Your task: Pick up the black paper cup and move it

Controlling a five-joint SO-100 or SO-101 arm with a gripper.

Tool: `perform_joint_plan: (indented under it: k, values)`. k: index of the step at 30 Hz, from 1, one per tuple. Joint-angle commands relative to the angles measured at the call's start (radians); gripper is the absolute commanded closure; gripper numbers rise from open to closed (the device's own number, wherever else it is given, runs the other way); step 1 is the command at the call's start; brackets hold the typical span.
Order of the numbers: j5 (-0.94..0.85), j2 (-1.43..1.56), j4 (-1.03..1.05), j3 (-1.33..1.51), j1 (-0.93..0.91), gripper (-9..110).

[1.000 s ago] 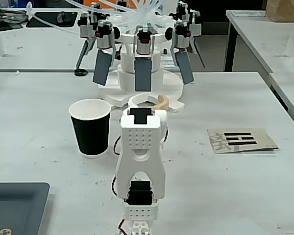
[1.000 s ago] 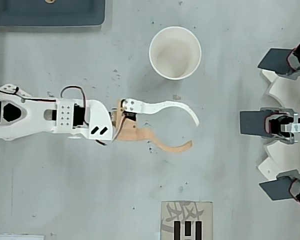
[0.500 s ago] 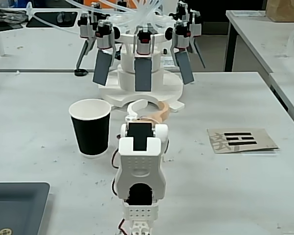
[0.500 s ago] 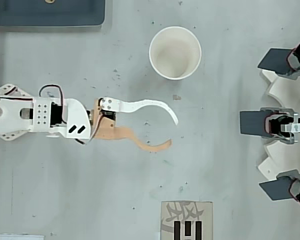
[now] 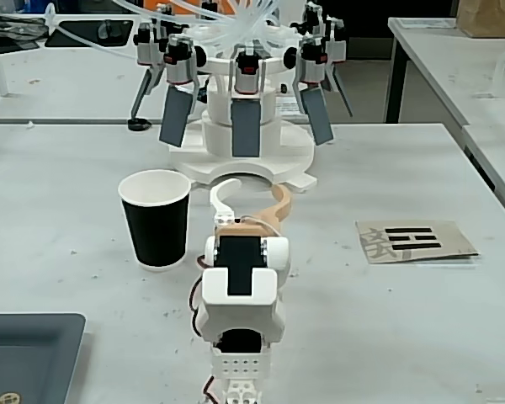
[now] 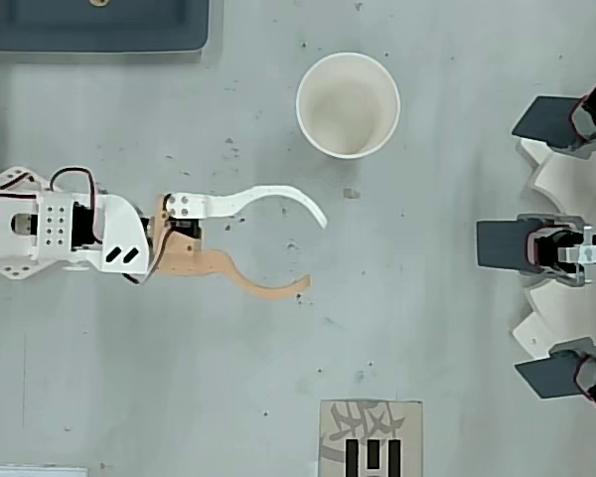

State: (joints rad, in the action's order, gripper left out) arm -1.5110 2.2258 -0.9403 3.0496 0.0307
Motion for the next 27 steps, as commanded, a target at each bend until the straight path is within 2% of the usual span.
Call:
perform_joint_plan:
  k: [1,13,21,27]
  values:
    - [0.017,0.058,-0.034,0.023,-0.002,83]
    - [-0.017,0.103,-0.066,0.075,0.029,61]
    - [-0.074,0.048,-0.114,0.075,0.095,54]
    - [-0.101,-0.058,-0.198,0.075,0.186,54]
